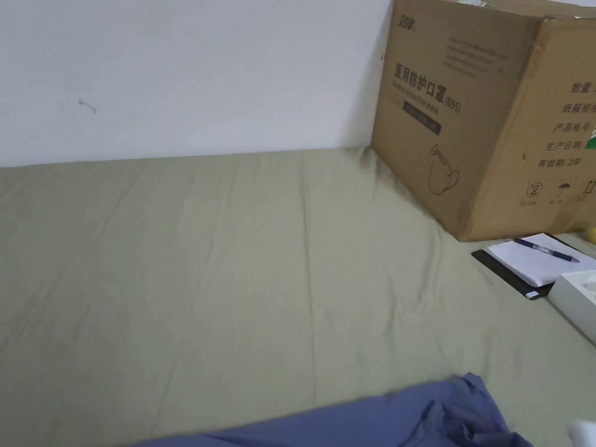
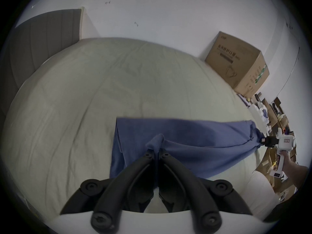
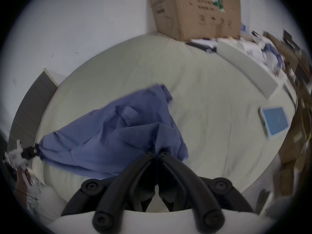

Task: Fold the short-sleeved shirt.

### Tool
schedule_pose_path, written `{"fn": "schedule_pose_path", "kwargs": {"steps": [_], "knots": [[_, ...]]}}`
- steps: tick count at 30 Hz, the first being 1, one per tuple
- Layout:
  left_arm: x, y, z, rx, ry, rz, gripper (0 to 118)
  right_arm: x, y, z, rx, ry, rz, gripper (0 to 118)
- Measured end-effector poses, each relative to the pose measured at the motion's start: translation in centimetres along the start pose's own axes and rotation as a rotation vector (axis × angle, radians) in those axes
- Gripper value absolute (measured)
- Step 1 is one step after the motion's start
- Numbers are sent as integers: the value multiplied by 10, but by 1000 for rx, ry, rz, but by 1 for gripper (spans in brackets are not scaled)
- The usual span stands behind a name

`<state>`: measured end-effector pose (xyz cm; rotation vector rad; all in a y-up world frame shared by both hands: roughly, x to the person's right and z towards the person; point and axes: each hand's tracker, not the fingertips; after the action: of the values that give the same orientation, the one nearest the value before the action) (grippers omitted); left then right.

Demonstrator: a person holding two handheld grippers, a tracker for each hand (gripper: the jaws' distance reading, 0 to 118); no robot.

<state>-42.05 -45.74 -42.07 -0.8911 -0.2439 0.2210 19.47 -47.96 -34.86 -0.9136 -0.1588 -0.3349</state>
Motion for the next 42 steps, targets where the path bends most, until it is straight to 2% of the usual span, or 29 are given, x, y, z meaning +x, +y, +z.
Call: {"fn": "schedule_pose_path", "kwargs": {"steps": [1,3,4,5,6,7,8,9,10,13,15,16,18,19,20,21,22,23,24,25,28,34,35,38,40,42], "knots": [[-4,-2,-3,5,4,11,2,1,-3,-3,4,17,-32,1],[-5,-4,-3,24,65,28,24,-1,-5,-6,59,6,-45,1],[-7,-4,-2,36,94,39,40,-3,-3,-5,78,5,-39,4],[-10,-2,0,38,118,51,71,-4,0,-3,81,5,-28,17],[-10,1,6,33,147,53,95,-6,4,-1,77,-11,-16,35],[-7,3,14,39,184,38,111,-8,8,4,60,-39,7,63],[-1,6,29,90,196,12,115,-11,13,12,63,-59,21,100],[4,11,45,159,184,-13,115,-14,15,25,113,-53,33,113],[11,15,59,199,174,-24,115,-19,17,38,166,-38,43,118],[43,26,108,338,101,-32,115,-50,24,88,326,36,107,117],[69,31,139,404,0,-54,115,-89,26,124,424,110,201,113],[81,31,150,444,-41,-69,114,-108,23,140,501,150,240,107],[109,25,170,582,-27,-115,106,-145,12,169,692,243,294,84],[122,21,177,646,-15,-135,93,-160,6,177,758,275,312,67],[135,15,184,718,-5,-155,55,-173,-2,183,844,299,328,42],[141,7,182,783,7,-176,8,-186,-10,187,935,281,327,19],[151,3,183,829,39,-197,0,-196,-18,188,1008,232,325,0],[162,-2,181,852,105,-229,0,-205,-23,190,1067,185,326,0],[169,-5,183,883,132,-242,0,-208,-24,190,1092,199,333,0],[172,-6,183,885,98,-258,0,-210,-23,192,1082,233,343,0],[182,-9,183,910,138,-256,0,-216,-17,195,1071,208,328,0],[171,-9,185,940,181,-165,0,-212,-14,201,1095,155,307,0],[162,-7,187,936,162,-114,0,-210,-13,201,1075,154,317,0],[107,27,181,723,-36,74,0,-202,-11,202,967,186,338,0],[47,60,156,452,-201,218,0,-199,-12,201,881,206,337,0],[-20,84,110,100,-482,395,0,-197,-12,194,786,235,363,0]]}}
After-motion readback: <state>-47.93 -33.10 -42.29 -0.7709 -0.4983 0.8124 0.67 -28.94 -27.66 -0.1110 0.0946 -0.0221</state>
